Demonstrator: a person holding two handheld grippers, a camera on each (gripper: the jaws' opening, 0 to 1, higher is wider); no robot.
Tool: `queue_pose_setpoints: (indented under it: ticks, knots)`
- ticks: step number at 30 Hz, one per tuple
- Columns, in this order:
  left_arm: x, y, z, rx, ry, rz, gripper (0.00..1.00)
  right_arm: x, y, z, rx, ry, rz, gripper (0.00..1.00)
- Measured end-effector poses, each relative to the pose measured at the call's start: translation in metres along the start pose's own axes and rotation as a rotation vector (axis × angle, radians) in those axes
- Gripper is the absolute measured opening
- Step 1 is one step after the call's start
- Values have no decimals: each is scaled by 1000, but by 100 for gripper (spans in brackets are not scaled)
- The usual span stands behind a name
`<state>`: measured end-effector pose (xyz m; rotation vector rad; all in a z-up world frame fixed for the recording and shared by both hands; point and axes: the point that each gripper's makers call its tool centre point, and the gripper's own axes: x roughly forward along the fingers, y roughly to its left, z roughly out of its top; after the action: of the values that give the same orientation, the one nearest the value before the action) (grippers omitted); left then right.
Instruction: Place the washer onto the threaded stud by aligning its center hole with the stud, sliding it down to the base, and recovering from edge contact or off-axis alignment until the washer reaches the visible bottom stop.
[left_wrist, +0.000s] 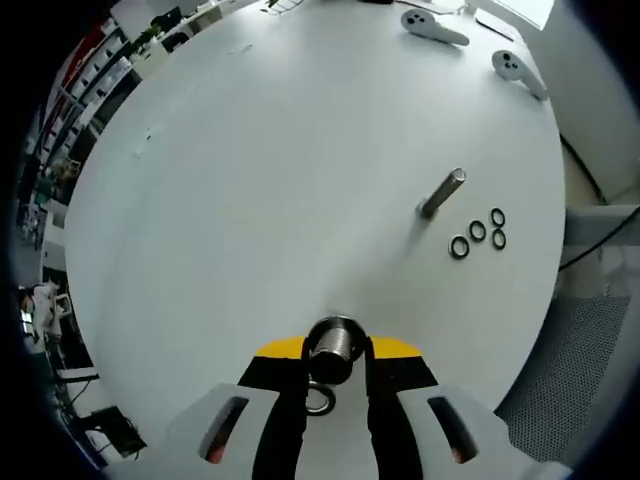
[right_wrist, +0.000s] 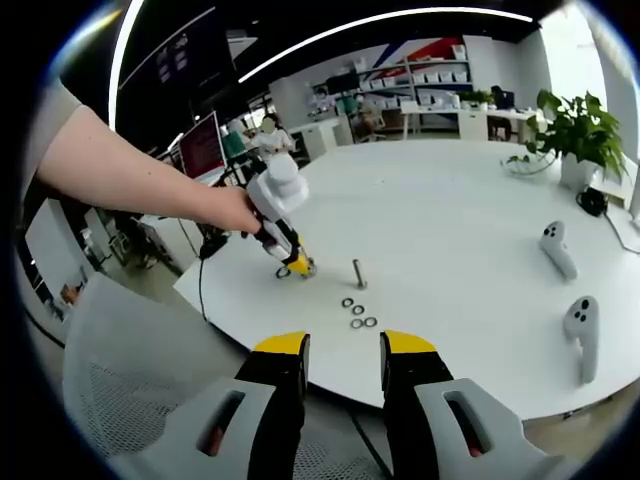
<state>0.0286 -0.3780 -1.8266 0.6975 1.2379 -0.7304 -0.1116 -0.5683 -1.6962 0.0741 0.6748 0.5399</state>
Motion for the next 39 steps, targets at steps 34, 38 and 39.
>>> queue_pose_setpoints:
  ticks: [34, 38, 39]
  knots:
    - [4, 24, -54, -70, 20, 2, 31, 2, 0, -2, -8, 16, -3, 30]
    - [6, 24, -58, -117, 13, -12, 31, 2, 1, -2, -11, 18, -3, 30]
    - [7, 24, -58, -122, 12, -13, 31, 2, 0, -2, -10, 18, -5, 30]
